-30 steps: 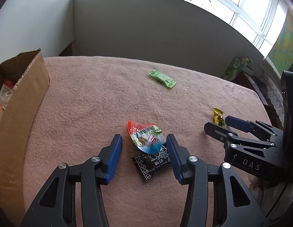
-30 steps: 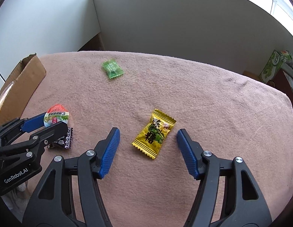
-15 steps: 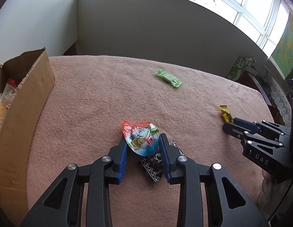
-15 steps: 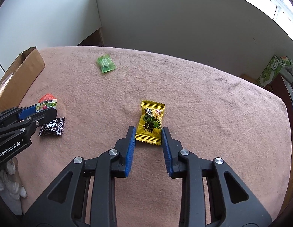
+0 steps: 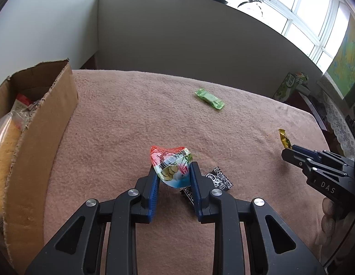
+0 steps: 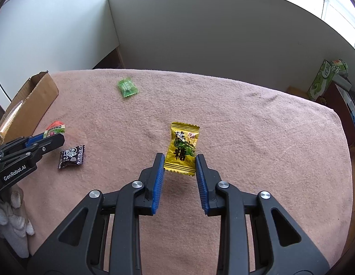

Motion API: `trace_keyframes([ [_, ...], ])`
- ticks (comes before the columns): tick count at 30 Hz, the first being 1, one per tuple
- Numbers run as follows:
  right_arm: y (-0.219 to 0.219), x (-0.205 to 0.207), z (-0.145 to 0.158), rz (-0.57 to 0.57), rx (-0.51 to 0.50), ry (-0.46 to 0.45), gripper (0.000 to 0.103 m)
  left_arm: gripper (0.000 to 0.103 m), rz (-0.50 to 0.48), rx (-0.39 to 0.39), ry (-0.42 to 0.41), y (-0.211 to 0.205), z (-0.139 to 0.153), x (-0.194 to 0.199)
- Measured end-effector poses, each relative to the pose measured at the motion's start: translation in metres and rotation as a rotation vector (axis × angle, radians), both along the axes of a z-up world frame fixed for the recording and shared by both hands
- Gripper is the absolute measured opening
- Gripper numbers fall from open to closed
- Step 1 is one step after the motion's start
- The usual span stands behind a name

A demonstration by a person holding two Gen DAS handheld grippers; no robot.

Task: Organize snacks
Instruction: 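Carry both candies to the box and open both tools over it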

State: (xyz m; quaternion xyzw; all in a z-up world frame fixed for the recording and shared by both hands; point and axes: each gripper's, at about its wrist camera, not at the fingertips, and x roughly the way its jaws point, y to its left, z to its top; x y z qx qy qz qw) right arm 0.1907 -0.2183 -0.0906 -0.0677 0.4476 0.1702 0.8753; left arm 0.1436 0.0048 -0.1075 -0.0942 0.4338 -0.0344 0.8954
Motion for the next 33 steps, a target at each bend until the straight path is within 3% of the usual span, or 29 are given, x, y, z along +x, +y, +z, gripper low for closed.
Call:
trace_keyframes([
  [8, -0.005, -0.011, 0.015, 0.000, 0.024, -0.021, 0.028, 0.024, 0.001, -0.003, -0.028, 0.000, 0.011, -0.009],
  [17, 0.019, -0.028, 0.050, 0.031, 0.050, -0.073, 0.028, 0.024, -0.020, 0.008, -0.123, -0.005, 0.040, -0.036],
  [24, 0.052, -0.045, 0.074, 0.083, 0.064, -0.109, 0.028, 0.024, 0.010, -0.013, -0.167, 0.013, 0.050, -0.057],
  [33, 0.120, -0.065, 0.084, 0.193, 0.076, -0.120, 0.028, 0.024, 0.089, -0.009, -0.234, 0.051, 0.061, -0.082],
])
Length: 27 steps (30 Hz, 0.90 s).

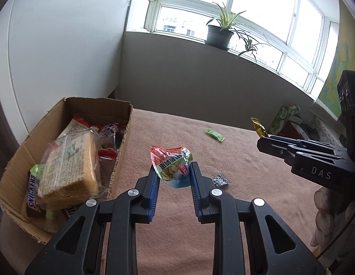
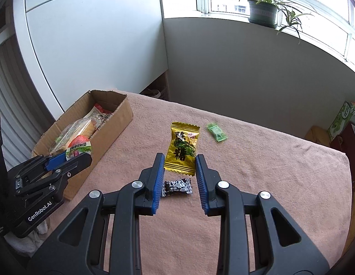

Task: Organize snacks
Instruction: 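Carry both candies to the box and open both tools over it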

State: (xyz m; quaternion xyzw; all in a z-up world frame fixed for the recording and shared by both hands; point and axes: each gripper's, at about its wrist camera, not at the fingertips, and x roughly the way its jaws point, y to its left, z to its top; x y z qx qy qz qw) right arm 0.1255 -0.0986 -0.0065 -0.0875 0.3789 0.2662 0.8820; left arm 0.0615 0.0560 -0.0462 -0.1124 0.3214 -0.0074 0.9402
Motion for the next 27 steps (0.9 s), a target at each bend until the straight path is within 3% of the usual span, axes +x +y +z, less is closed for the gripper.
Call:
trace_keyframes([
  [13, 0.084, -0.006, 0.006, 0.120, 0.017, -0.007, 0.028, 0.024, 0.136, -0.005, -0.057, 0.071, 0.011, -0.030],
  [27, 0.153, 0.013, -0.005, 0.181, 0.033, 0.034, 0.028, 0.024, 0.257, -0.027, -0.037, 0.134, 0.000, -0.041],
])
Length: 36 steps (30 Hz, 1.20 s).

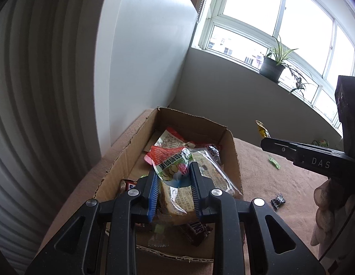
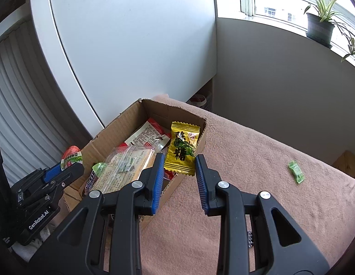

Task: Organize snacks
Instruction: 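Carry both candies to the box and open both tools over it, then move both open tools back over the black packet and green candy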

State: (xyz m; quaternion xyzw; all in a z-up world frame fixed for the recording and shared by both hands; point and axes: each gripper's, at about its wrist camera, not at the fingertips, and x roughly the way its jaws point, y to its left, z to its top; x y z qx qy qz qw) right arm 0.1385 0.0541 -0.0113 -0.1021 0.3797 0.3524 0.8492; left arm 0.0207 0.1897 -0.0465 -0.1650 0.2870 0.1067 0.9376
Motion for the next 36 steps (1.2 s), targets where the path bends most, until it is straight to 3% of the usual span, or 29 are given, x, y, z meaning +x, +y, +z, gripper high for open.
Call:
trace_keyframes([
  [16, 0.055, 0.012, -0.021, 0.036, -0.030, 0.032, 0.030, 0.029, 0.019, -0.024, 0.041, 0.023, -0.014, 0.001],
  [17, 0.056, 0.012, -0.022, 0.039, -0.031, 0.032, 0.035, 0.032, 0.019, -0.025, 0.041, 0.023, -0.014, 0.001],
  [19, 0.055, 0.010, -0.021, 0.026, -0.030, 0.012, 0.072, 0.039, 0.019, -0.027, 0.038, 0.023, -0.014, 0.001],
  [20, 0.054, 0.008, -0.020, 0.021, -0.019, 0.000, 0.076, 0.041, 0.017, -0.027, 0.035, 0.023, -0.013, 0.001],
  [22, 0.052, 0.007, -0.018, 0.020, -0.007, -0.002, 0.080, 0.048, 0.020, -0.024, 0.034, 0.023, -0.013, 0.001],
  [24, 0.050, 0.007, -0.016, 0.018, -0.005, -0.002, 0.086, 0.062, 0.025, -0.021, 0.030, 0.022, -0.013, 0.000],
  [28, 0.042, 0.005, -0.011, -0.004, 0.001, -0.026, 0.097, 0.064, 0.025, -0.016, 0.029, 0.021, -0.012, 0.001],
  [30, 0.037, 0.007, -0.010, -0.017, 0.005, -0.030, 0.099, 0.070, 0.029, -0.014, 0.029, 0.020, -0.012, 0.002],
  [36, 0.017, 0.013, -0.010, -0.042, 0.018, 0.002, 0.099, 0.070, 0.034, -0.005, 0.029, 0.016, -0.012, 0.003],
])
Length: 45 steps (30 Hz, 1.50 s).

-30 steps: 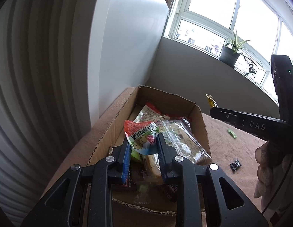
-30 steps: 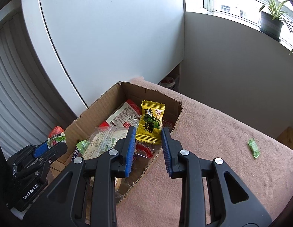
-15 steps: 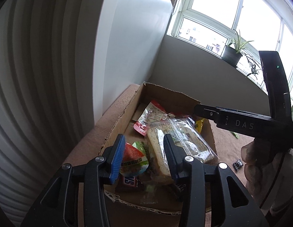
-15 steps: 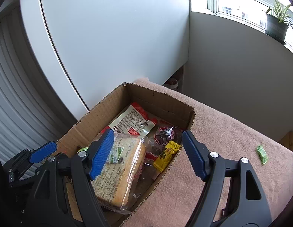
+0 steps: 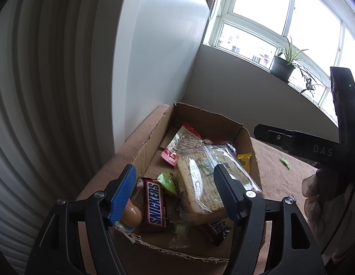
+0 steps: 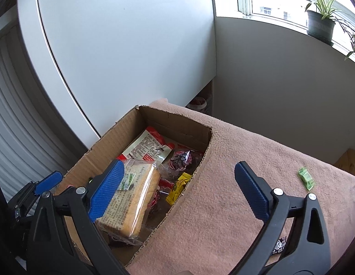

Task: Organize snacks
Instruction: 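Move both open tools back over the black packet and green candy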

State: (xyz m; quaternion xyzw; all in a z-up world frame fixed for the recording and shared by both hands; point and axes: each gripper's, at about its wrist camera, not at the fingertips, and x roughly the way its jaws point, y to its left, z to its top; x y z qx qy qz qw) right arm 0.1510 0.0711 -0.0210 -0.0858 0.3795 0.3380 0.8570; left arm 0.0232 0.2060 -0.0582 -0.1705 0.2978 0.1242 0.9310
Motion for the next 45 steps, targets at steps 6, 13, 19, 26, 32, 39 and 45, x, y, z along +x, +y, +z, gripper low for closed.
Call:
trace_keyframes([
  [6, -0.042, 0.007, 0.004, -0.056, 0.034, 0.024, 0.099, 0.070, -0.024, 0.018, -0.011, -0.016, 0.004, 0.003],
  [13, -0.105, 0.020, 0.003, -0.144, 0.063, 0.054, 0.099, 0.070, -0.065, 0.025, -0.026, -0.039, 0.010, 0.008],
  [19, -0.155, 0.027, -0.002, -0.212, 0.067, 0.070, 0.099, 0.070, -0.107, 0.041, -0.032, -0.066, 0.015, 0.013],
  [26, -0.198, 0.034, -0.005, -0.266, 0.086, 0.077, 0.099, 0.070, -0.170, 0.067, -0.034, -0.102, 0.016, 0.019],
  [32, -0.226, 0.039, -0.011, -0.283, 0.109, 0.085, 0.099, 0.070, -0.268, 0.092, -0.005, -0.140, 0.009, 0.030],
  [39, -0.250, 0.061, -0.024, -0.265, 0.153, 0.143, 0.099, 0.070, -0.406, 0.104, 0.092, -0.183, -0.012, 0.060],
  [45, -0.254, 0.086, -0.034, -0.233, 0.179, 0.187, 0.097, 0.070, -0.469, 0.160, 0.163, -0.208, -0.029, 0.080],
])
